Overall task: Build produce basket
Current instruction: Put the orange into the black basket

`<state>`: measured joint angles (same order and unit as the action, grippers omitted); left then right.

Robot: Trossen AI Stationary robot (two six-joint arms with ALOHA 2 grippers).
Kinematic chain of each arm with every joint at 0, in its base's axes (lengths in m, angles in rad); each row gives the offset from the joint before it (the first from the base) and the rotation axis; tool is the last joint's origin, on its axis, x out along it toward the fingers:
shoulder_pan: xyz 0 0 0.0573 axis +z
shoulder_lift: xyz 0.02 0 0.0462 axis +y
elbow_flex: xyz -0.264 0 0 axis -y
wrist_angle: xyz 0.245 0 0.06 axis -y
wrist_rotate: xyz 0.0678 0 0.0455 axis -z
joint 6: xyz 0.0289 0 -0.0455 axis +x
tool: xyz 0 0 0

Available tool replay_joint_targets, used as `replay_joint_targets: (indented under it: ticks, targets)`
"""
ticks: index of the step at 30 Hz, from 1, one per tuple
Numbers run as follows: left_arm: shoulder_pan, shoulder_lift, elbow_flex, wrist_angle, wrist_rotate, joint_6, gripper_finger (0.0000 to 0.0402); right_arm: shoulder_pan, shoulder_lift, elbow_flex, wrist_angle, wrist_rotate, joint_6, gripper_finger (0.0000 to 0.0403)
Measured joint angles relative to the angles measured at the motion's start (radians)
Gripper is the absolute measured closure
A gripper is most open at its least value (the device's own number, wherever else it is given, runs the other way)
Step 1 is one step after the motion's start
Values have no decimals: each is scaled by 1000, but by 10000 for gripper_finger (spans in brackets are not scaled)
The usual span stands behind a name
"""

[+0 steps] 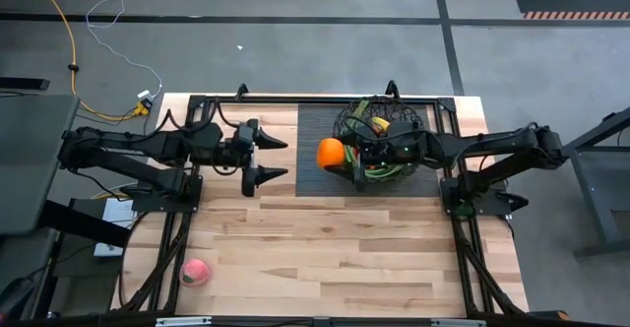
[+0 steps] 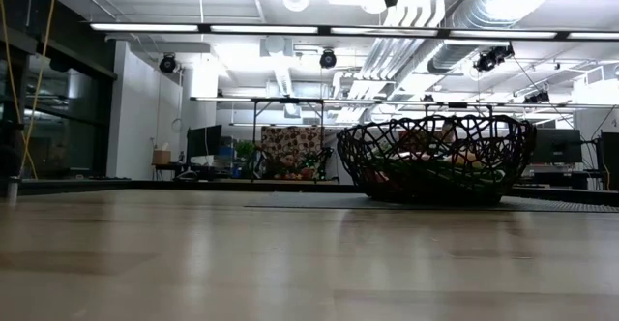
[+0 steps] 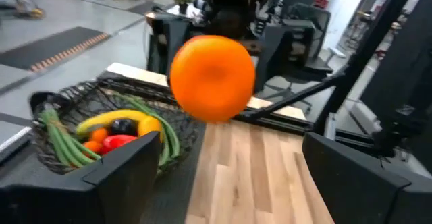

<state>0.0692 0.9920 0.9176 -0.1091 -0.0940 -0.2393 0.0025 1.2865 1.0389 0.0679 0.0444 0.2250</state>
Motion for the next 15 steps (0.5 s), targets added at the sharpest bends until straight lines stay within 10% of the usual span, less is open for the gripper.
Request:
replay_joint_targets:
  ticks: [15]
  targets:
    - [0,0,0,9,-22,16,53,-1,1,0,-5,-3,-8,75]
